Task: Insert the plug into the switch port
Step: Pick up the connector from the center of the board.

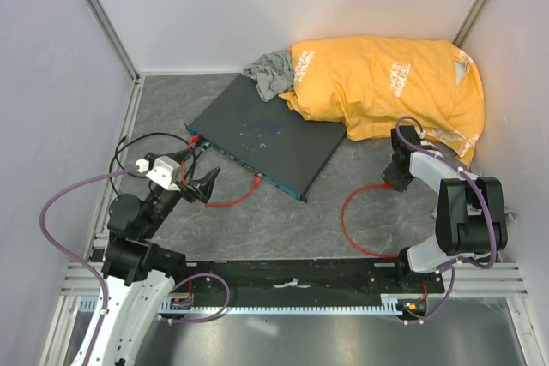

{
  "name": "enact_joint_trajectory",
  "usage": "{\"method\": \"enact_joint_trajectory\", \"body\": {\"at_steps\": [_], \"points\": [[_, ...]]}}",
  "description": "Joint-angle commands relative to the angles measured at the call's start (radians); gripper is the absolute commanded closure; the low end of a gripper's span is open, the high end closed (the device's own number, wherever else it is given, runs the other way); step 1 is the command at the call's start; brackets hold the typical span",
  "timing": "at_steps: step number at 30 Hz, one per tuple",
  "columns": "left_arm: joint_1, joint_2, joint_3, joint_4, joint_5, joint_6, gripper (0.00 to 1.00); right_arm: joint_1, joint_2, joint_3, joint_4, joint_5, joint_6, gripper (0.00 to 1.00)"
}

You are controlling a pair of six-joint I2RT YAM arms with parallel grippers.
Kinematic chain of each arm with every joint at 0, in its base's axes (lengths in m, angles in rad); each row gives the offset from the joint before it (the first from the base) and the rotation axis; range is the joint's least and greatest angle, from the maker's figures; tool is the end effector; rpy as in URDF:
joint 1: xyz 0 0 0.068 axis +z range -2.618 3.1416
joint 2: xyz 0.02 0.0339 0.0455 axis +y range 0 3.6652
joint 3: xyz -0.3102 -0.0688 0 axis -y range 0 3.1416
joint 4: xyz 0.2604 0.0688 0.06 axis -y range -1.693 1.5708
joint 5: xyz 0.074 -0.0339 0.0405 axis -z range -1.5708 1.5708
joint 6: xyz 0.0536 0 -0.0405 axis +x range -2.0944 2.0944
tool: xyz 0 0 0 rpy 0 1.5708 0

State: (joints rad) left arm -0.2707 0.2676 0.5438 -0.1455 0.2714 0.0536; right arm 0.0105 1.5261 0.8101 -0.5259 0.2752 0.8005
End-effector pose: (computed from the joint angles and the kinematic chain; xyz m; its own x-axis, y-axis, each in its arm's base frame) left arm 0.0728 -0.0351 0.3406 0.1529 0.0111 -0.9882 0.5063 0.8579 0.0880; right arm 0.2827 -0.0116 0.1789 -0.6032 0.6844 -0.4095 0.7333 0.6779 0.0527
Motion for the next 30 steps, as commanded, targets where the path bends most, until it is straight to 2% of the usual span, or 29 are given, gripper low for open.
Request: {"method": "enact_joint_trajectory", "body": {"at_steps": [1,2,3,6,10,14,17,18,19,21,23,28,30], "points": [[-0.005,0.036,-0.01,0.046,0.049,-0.008,0.08,-0.006,0.022,0.0,0.053,0.002,0.02,0.71],[-0.005,0.051,-0.013,0.049,0.069,-0.011,0.08,-0.006,0.019,0.001,0.052,-0.007,0.017,0.74],[-0.004,0.064,-0.012,0.055,0.083,-0.011,0.08,-0.006,0.008,0.001,0.052,-0.028,0.008,0.83],[-0.004,0.122,-0.01,0.07,0.135,-0.027,0.08,-0.004,-0.03,0.004,0.044,-0.069,-0.004,0.92],[-0.01,0.246,0.021,0.075,0.248,-0.148,0.1,0.028,-0.113,0.017,0.027,-0.077,-0.037,0.98],[-0.073,0.361,0.079,0.076,0.212,-0.261,0.1,0.107,-0.21,0.018,0.027,-0.085,-0.047,1.0],[-0.206,0.436,0.1,0.113,0.062,-0.302,0.1,0.188,-0.24,0.021,0.036,-0.108,-0.028,1.0],[-0.293,0.453,0.104,0.127,0.013,-0.308,0.1,0.212,-0.245,0.024,0.04,-0.11,-0.017,1.0],[-0.339,0.502,0.105,0.141,-0.088,-0.319,0.1,0.235,-0.248,0.029,0.046,-0.11,-0.008,1.0],[-0.462,0.554,0.114,0.219,-0.182,-0.325,0.1,0.295,-0.25,0.044,0.061,-0.137,0.025,1.0],[-0.53,0.654,0.133,0.285,-0.3,-0.342,0.1,0.34,-0.242,0.064,0.087,-0.174,0.043,1.0],[-0.729,0.895,0.257,0.331,-0.545,-0.331,0.11,0.411,-0.227,0.093,0.138,-0.214,0.086,1.0],[-0.784,1.001,0.295,0.357,-0.595,-0.319,0.13,0.437,-0.218,0.101,0.148,-0.228,0.1,1.0]]}}
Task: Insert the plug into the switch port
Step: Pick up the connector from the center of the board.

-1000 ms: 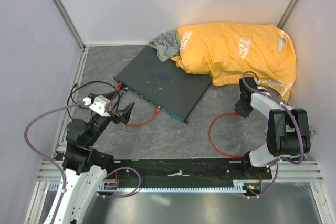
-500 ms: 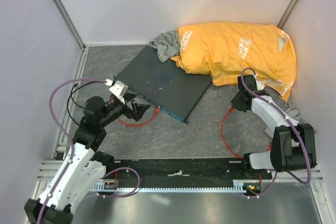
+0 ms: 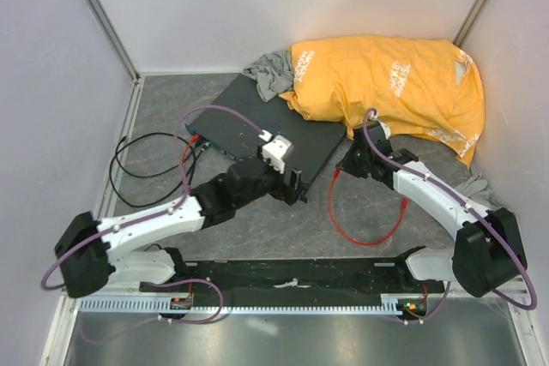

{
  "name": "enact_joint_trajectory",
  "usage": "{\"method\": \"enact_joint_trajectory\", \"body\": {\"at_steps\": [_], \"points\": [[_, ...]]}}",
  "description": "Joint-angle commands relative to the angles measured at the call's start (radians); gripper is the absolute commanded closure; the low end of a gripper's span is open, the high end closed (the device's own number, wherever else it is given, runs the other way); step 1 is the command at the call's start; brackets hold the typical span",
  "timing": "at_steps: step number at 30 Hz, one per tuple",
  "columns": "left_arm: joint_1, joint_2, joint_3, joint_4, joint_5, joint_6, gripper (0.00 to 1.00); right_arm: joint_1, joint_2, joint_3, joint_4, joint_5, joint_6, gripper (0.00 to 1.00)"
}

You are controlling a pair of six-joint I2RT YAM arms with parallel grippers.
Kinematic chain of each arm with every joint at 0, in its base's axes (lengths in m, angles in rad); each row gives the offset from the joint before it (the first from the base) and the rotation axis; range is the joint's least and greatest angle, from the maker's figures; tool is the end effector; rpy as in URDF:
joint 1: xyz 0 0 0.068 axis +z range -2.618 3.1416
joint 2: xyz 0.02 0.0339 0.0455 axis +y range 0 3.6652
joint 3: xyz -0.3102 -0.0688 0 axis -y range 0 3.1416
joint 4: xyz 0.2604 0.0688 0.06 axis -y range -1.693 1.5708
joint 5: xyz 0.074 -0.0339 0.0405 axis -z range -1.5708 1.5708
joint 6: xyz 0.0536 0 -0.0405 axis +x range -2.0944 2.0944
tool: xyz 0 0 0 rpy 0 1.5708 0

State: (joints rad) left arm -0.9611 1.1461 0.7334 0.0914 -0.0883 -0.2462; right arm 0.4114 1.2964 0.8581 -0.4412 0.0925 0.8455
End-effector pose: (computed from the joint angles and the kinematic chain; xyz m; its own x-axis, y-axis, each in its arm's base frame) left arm 0.1617 -0.2233 0.3064 -0.3627 0.0954 -0.9270 0.7015 0.6828 -0.2042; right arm 0.2572 0.1068 0.2578 -0.7260 0.4962 -0.4762 0.3001 0.8516 0.4299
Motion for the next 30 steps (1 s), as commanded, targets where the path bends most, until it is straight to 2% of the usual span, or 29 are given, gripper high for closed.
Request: {"method": "enact_joint_trajectory", "body": {"at_steps": [1,9,17,20,23,24,26,27,28,30], "points": [[-0.108,0.156,0.142,0.128,-0.278,-0.016,0.14,0.044,0.017,0.055,0.067,-0.046,0.066,1.0],[-0.217,0.414,0.27,0.134,-0.412,-0.008,0.21,0.075,0.006,0.055,0.079,-0.048,0.096,1.0],[-0.248,0.517,0.279,0.077,-0.498,-0.084,0.25,0.075,-0.005,0.05,0.088,-0.053,0.104,1.0],[-0.252,0.544,0.282,0.067,-0.504,-0.097,0.3,0.075,-0.006,0.048,0.096,-0.059,0.107,1.0],[-0.252,0.564,0.294,0.059,-0.501,-0.096,0.45,0.075,-0.008,0.042,0.111,-0.076,0.106,1.0],[-0.252,0.566,0.299,0.053,-0.498,-0.094,0.59,0.073,-0.008,0.041,0.119,-0.089,0.101,0.99],[-0.252,0.548,0.299,0.051,-0.499,-0.091,0.76,0.073,-0.009,0.035,0.131,-0.091,0.096,0.96],[-0.251,0.541,0.294,0.053,-0.501,-0.088,0.9,0.075,-0.012,0.03,0.15,-0.118,0.095,0.94],[-0.251,0.534,0.291,0.053,-0.501,-0.085,0.96,0.075,-0.02,0.022,0.165,-0.125,0.087,0.9],[-0.245,0.494,0.272,0.059,-0.498,-0.077,0.98,0.075,-0.025,0.018,0.22,-0.152,0.067,0.8]]}}
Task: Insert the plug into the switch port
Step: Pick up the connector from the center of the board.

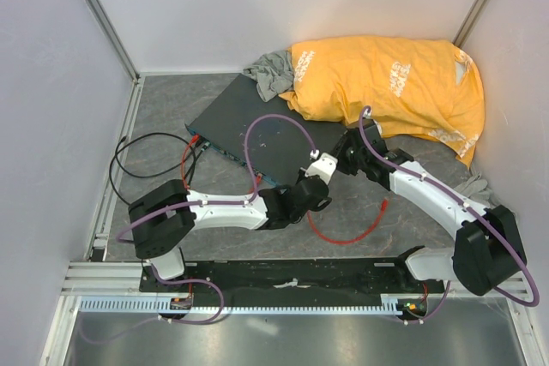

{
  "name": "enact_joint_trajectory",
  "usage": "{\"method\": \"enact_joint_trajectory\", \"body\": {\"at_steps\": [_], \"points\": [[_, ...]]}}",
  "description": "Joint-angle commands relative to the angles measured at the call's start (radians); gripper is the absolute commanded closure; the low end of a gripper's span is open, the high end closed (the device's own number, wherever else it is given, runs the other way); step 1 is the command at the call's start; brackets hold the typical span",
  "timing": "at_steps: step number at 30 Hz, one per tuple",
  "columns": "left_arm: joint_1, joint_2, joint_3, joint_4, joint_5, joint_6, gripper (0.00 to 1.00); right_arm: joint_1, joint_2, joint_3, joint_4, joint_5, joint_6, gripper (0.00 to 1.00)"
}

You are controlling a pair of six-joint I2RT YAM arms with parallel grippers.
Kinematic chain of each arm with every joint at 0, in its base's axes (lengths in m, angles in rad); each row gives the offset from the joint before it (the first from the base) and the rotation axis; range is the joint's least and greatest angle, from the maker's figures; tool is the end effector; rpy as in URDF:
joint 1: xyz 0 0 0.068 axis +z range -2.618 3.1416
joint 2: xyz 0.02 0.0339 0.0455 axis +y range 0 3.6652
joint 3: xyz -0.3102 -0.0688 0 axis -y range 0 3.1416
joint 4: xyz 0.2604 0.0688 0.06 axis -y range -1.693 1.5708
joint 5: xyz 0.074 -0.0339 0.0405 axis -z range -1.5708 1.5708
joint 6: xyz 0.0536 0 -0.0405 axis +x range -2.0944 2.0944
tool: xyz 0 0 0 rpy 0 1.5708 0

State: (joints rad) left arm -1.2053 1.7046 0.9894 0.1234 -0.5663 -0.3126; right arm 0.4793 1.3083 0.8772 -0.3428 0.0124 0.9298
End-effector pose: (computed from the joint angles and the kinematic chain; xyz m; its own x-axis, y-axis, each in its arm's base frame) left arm 0.1685 -0.3598 0.2289 -0.3832 0.2751 -0.8818 0.5372 0.8429 0.0296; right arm 0.2598 0.1343 0.2696 -0.7341 0.5217 -0.4346 0.2260 0.7914 0.5680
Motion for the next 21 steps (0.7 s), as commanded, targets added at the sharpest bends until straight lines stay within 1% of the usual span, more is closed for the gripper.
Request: {"method": "enact_joint_trajectory", "body": {"at_steps": [1,2,4,5,6,7,8,9,10,11,12,13,14,15,17,18,21], "points": [[0.004,-0.085,0.002,0.031,-0.011,-0.011,0.98,0.007,-0.044,0.0,0.14,-0.103,-0.038,0.78],[0.022,-0.106,-0.015,0.041,0.005,-0.022,0.98,0.007,-0.047,0.003,0.155,-0.115,-0.051,0.71],[0.052,-0.193,-0.09,0.083,0.072,-0.049,0.98,0.004,-0.066,0.006,0.226,-0.158,-0.08,0.65],[0.085,-0.226,-0.121,0.106,0.098,-0.08,0.98,0.004,-0.072,0.006,0.252,-0.169,-0.1,0.58],[0.102,-0.299,-0.183,0.126,0.142,-0.094,0.98,0.002,-0.079,0.005,0.319,-0.187,-0.106,0.55],[0.119,-0.333,-0.211,0.162,0.163,-0.106,0.98,0.001,-0.092,-0.007,0.367,-0.207,-0.112,0.52],[0.15,-0.371,-0.239,0.174,0.18,-0.126,0.98,-0.001,-0.098,-0.014,0.407,-0.241,-0.108,0.44],[0.162,-0.402,-0.285,0.185,0.196,-0.132,0.98,-0.002,-0.099,-0.021,0.494,-0.258,-0.099,0.41],[0.173,-0.466,-0.307,0.206,0.206,-0.135,0.99,-0.002,-0.101,-0.041,0.54,-0.275,-0.089,0.37],[0.194,-0.497,-0.328,0.214,0.213,-0.147,0.98,-0.004,-0.1,-0.053,0.588,-0.314,-0.077,0.32],[0.203,-0.523,-0.366,0.223,0.224,-0.16,0.98,-0.004,-0.095,-0.066,0.698,-0.336,-0.048,0.3],[0.214,-0.581,-0.386,0.232,0.232,-0.172,0.98,-0.004,-0.078,-0.095,0.759,-0.362,-0.039,0.29],[0.233,-0.605,-0.408,0.266,0.243,-0.196,0.98,-0.004,-0.066,-0.112,0.825,-0.405,-0.019,0.26],[0.242,-0.631,-0.446,0.283,0.264,-0.212,0.98,-0.002,-0.052,-0.147,0.972,-0.429,0.027,0.25],[0.256,-0.681,-0.472,0.311,0.272,-0.249,0.98,-0.004,0.009,-0.171,1.114,-0.468,0.084,0.23],[0.259,-0.691,-0.486,0.311,0.282,-0.256,0.99,0.001,0.053,-0.181,1.225,-0.503,0.134,0.23],[0.262,-0.717,-0.5,0.318,0.29,-0.281,0.98,0.018,0.12,-0.182,1.35,-0.538,0.173,0.22]]}}
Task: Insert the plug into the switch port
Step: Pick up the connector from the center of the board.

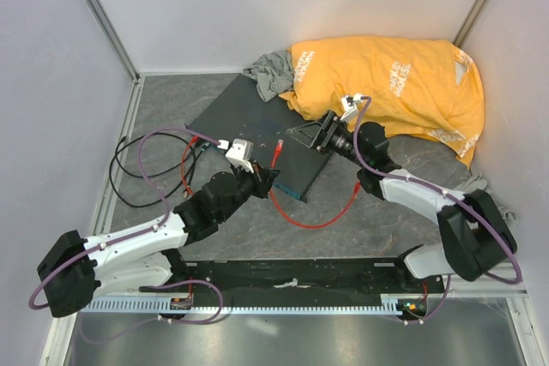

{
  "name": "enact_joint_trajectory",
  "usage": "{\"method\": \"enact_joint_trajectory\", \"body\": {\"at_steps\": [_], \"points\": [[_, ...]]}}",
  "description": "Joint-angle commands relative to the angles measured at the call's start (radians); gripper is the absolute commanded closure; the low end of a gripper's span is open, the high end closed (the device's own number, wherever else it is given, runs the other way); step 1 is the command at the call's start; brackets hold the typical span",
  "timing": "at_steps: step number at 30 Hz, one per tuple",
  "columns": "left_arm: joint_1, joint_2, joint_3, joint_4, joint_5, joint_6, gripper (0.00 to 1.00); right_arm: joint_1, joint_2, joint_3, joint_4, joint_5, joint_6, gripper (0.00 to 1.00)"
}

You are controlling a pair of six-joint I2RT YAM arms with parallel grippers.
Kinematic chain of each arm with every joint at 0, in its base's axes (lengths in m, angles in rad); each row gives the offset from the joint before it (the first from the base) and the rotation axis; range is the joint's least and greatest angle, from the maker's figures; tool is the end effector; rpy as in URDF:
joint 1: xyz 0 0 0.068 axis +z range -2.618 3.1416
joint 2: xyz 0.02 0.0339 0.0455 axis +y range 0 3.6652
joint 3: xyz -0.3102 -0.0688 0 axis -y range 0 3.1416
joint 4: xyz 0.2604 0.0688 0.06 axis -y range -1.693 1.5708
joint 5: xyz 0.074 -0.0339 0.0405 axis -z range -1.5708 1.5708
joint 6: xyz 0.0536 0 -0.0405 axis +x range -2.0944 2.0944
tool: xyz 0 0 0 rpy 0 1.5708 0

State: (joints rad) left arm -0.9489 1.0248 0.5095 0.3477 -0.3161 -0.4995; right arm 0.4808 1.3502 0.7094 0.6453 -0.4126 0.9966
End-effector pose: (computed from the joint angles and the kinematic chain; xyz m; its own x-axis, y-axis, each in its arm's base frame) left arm 0.1524 -0.1840 0.2816 -0.3698 -0.2655 -0.8904 0.4748 0.7697 -0.4268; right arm 0.2736 0.1670 0.3092 -0.6521 0.5274 -0.5447 -0.4266 0.3387 0.8386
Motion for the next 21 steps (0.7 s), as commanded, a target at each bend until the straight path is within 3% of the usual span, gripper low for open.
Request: {"method": "enact_joint_trajectory", "body": {"at_steps": [1,6,10,16,21], "points": [[0.009,-0.04,-0.025,0.097,0.04,-0.102,0.99,0.024,0.089,-0.011,0.37,-0.121,0.112,0.22],[0.012,-0.045,-0.032,0.111,0.048,-0.122,0.99,0.05,0.125,-0.019,0.407,-0.138,0.123,0.26],[0.013,-0.029,-0.032,0.125,0.06,-0.14,0.99,0.056,0.133,-0.03,0.435,-0.144,0.129,0.47],[0.013,-0.025,-0.026,0.14,0.08,-0.151,0.99,0.064,0.148,-0.039,0.444,-0.149,0.125,0.64],[0.015,-0.031,-0.028,0.14,0.098,-0.16,0.98,0.065,0.152,-0.047,0.435,-0.146,0.108,0.64]]}}
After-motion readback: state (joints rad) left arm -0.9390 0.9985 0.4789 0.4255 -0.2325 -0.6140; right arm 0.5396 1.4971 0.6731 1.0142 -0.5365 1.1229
